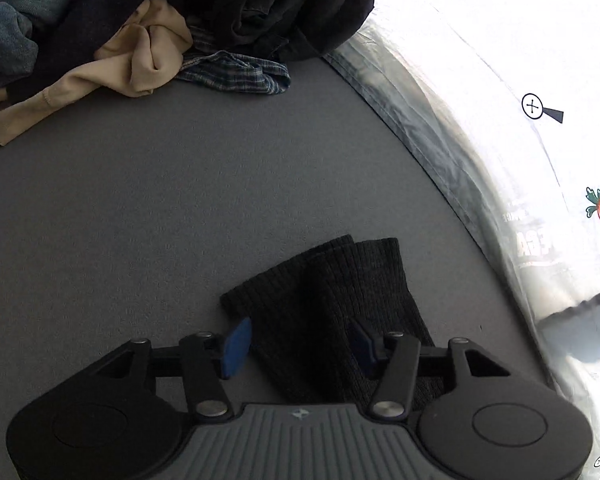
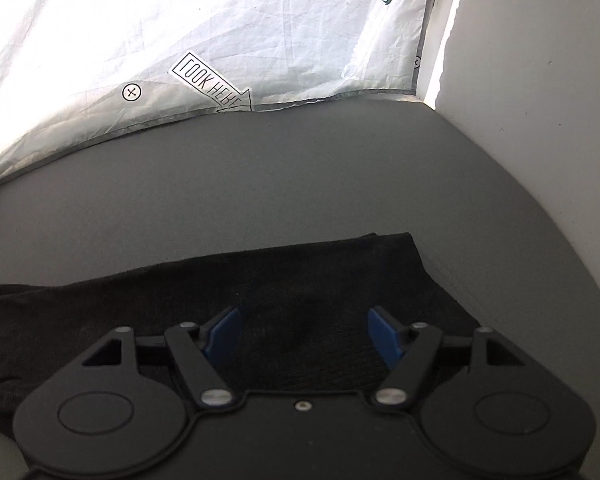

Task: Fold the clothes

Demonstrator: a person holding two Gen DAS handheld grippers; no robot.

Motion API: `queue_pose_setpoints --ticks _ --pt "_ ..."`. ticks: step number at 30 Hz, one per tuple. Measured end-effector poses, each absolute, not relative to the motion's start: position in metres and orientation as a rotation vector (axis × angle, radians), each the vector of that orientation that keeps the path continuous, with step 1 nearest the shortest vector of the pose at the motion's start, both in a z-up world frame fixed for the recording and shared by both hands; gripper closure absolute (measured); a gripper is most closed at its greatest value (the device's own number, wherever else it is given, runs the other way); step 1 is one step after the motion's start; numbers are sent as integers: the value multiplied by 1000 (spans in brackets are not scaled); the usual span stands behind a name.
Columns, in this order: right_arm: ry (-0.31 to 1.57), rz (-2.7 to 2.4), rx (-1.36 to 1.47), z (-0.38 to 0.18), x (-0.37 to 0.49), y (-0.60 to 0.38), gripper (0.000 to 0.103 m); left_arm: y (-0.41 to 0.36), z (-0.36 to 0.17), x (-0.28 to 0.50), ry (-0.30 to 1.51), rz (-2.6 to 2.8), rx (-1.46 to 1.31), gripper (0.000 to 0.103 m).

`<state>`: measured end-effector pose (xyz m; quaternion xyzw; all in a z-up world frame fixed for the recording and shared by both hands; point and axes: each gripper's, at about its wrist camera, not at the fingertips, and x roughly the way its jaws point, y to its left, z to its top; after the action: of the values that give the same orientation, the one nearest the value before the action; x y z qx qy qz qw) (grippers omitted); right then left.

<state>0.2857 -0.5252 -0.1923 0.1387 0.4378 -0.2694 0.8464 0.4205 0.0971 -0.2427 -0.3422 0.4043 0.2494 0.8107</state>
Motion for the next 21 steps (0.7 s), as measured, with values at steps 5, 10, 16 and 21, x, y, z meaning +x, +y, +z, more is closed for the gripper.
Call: queue_pose_setpoints --ticks 5,10,16,21 --pt "897 -726 714 -208 253 -544 25 83 -234 426 869 520 -656 40" --pt "868 -831 954 -237 223 -562 26 87 -246 421 888 579 -772 35" --pt "817 -889 996 -247 227 -581 40 72 -246 438 872 608 -666 47" --pt "764 -908 1012 -246 235 -593 80 61 -241 439 851 633 -596 94"
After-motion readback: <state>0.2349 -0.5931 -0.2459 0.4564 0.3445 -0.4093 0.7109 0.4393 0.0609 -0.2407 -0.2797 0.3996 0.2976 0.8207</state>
